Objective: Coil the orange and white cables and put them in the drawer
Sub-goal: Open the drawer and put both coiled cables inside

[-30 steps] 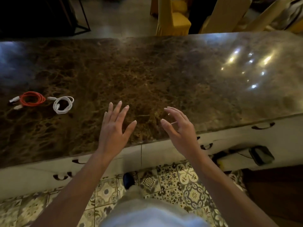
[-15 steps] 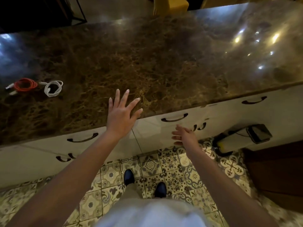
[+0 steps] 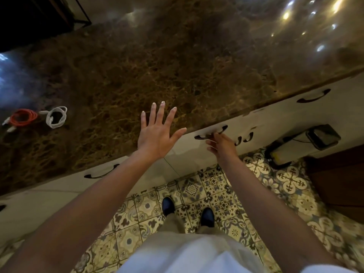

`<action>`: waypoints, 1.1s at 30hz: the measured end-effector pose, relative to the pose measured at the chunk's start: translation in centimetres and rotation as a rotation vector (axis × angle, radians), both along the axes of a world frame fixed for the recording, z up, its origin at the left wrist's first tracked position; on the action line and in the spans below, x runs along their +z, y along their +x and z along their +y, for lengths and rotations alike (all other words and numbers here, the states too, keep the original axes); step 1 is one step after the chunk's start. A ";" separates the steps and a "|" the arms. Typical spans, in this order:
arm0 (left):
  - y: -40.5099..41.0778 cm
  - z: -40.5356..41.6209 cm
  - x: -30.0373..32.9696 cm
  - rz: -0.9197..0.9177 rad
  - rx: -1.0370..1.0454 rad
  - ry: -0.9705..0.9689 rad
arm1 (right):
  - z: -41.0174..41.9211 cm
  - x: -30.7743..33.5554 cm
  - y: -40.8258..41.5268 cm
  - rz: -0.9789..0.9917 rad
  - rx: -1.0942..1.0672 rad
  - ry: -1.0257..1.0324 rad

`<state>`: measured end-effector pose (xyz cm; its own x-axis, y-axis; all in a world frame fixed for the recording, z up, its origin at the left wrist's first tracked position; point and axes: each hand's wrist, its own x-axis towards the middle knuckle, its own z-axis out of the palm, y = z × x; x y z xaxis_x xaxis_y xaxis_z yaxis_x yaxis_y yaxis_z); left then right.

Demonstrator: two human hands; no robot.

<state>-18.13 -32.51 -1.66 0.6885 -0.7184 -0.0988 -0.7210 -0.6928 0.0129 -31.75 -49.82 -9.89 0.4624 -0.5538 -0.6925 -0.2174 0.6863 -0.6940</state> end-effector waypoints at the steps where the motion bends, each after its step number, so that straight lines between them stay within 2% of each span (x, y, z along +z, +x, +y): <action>1: 0.0 0.0 0.1 -0.004 0.001 0.004 | 0.0 -0.1 0.0 -0.007 -0.014 0.000; 7: -0.2 0.0 0.3 -0.003 0.000 -0.001 | 0.6 -0.5 -2.2 -0.009 0.020 -0.051; 18: -0.1 0.1 0.3 0.009 0.016 -0.010 | 1.9 -1.9 -12.5 -0.042 0.110 -0.019; 24: -0.3 0.2 0.0 0.008 0.007 -0.045 | 3.1 -1.4 -17.7 -0.018 0.125 -0.089; 33: -0.4 0.3 0.1 -0.005 0.012 -0.057 | 3.8 -1.6 -19.3 -0.011 0.111 -0.079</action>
